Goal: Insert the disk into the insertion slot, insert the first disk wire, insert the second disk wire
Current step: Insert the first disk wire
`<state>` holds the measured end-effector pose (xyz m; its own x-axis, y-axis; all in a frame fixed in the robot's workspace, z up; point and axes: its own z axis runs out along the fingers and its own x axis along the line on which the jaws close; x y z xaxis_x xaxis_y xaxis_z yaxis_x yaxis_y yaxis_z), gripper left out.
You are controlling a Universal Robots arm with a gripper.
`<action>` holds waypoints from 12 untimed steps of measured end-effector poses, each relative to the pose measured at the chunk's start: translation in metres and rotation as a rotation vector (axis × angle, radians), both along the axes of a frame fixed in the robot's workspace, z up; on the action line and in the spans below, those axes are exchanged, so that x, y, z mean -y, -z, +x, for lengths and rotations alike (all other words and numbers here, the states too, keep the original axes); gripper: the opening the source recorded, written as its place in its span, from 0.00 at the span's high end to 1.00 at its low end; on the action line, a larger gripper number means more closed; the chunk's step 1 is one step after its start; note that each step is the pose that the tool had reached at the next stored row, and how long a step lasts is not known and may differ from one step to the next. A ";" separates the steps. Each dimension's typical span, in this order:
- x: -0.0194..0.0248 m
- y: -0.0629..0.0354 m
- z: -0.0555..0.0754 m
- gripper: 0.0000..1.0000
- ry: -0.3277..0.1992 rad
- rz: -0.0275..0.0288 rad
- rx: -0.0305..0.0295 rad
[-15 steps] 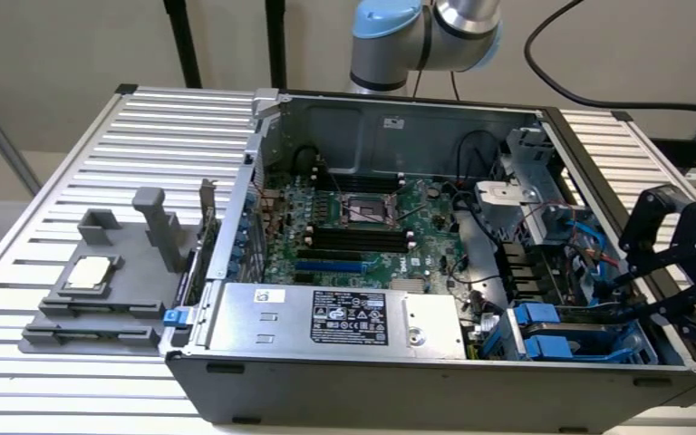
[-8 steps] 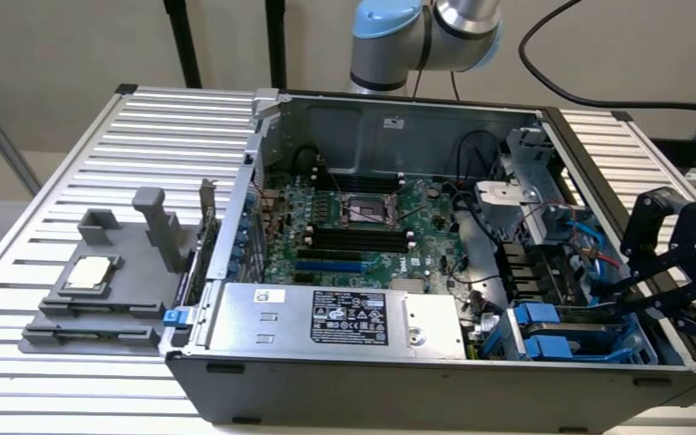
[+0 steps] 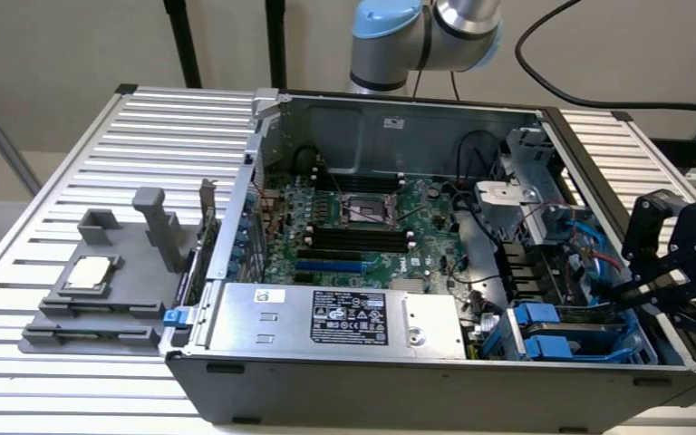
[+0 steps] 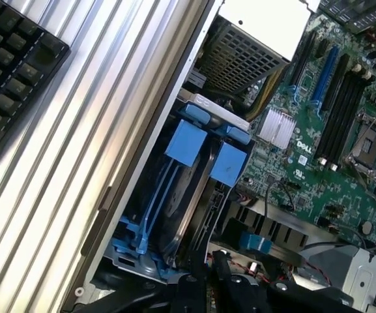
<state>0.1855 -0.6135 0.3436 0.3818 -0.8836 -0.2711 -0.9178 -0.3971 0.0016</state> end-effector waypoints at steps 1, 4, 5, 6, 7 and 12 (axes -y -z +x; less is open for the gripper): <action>0.0000 -0.0001 0.000 0.84 0.000 0.0008 0.0002; 0.0000 0.0000 -0.003 0.84 0.000 0.0010 0.0019; 0.0001 0.0000 -0.006 0.84 0.001 0.0009 0.0033; 0.0001 0.0000 -0.008 0.84 0.002 0.0010 0.0043; 0.0001 0.0000 -0.011 0.84 0.003 0.0009 0.0050; 0.0001 0.0000 -0.019 0.84 0.012 -0.0014 0.0063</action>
